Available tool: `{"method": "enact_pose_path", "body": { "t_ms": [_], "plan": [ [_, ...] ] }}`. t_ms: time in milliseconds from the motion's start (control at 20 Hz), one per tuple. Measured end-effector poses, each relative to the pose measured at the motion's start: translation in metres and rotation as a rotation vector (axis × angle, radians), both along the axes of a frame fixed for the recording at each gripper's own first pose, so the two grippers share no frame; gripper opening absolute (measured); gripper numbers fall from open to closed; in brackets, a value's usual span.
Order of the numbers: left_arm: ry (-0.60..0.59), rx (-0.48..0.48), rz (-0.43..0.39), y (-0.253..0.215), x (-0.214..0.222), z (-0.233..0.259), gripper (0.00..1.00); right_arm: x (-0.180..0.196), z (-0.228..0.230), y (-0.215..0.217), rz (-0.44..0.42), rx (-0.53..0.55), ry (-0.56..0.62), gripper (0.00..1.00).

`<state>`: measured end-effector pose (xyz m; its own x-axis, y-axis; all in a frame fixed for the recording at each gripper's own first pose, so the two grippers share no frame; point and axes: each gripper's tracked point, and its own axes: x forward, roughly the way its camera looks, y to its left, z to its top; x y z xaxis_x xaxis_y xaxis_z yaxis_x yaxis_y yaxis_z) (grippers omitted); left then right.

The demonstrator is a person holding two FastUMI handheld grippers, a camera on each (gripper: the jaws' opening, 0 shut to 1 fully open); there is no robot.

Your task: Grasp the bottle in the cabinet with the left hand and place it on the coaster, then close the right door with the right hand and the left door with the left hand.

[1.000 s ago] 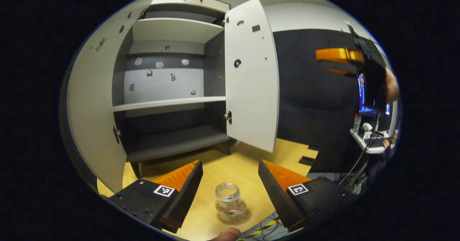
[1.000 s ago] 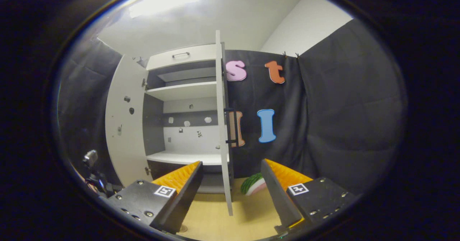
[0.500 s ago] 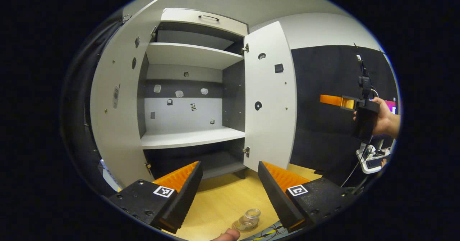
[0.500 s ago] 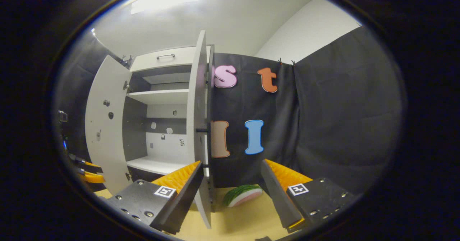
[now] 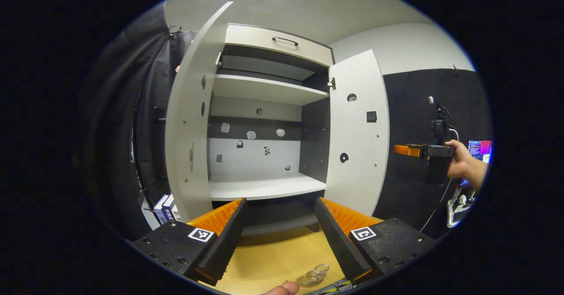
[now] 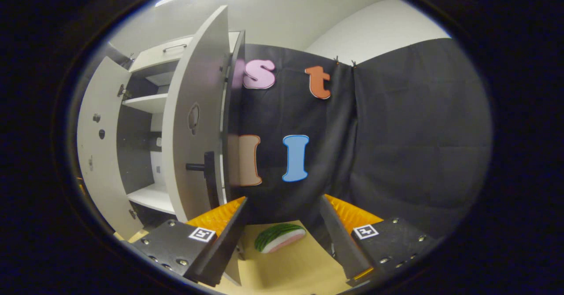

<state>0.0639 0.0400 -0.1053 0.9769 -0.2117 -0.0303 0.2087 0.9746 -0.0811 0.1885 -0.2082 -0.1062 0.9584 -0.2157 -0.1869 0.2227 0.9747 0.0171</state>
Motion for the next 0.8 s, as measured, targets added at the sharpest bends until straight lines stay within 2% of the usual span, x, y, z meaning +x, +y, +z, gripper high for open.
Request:
{"method": "enact_pose_path", "body": {
  "t_ms": [100,250,400,450,550,700,750,800],
  "plan": [
    [0.009,-0.017,0.028,0.012,-0.004,-0.001,0.97,0.011,0.002,0.009,0.038,0.030,-0.014,1.00],
    [0.027,-0.005,0.082,0.036,-0.013,-0.005,0.96,0.024,0.005,0.024,0.080,0.028,-0.033,0.98],
    [0.028,0.000,0.117,0.050,-0.021,-0.006,0.97,0.023,0.008,0.024,0.066,0.006,-0.011,0.90],
    [0.032,0.002,0.129,0.054,-0.024,-0.007,0.96,0.024,0.008,0.029,0.069,-0.015,-0.001,0.95],
    [0.045,-0.003,0.162,0.064,-0.030,-0.009,0.94,0.026,0.011,0.036,0.081,-0.052,0.014,0.95],
    [0.061,-0.030,0.189,0.074,-0.036,-0.012,0.97,0.026,0.014,0.035,0.075,-0.102,0.028,0.95],
    [0.058,-0.033,0.199,0.077,-0.037,-0.012,0.94,0.026,0.014,0.035,0.072,-0.110,0.024,0.95],
    [0.058,-0.031,0.209,0.081,-0.037,-0.012,0.96,0.025,0.015,0.036,0.068,-0.105,0.019,0.95]
  ]
}}
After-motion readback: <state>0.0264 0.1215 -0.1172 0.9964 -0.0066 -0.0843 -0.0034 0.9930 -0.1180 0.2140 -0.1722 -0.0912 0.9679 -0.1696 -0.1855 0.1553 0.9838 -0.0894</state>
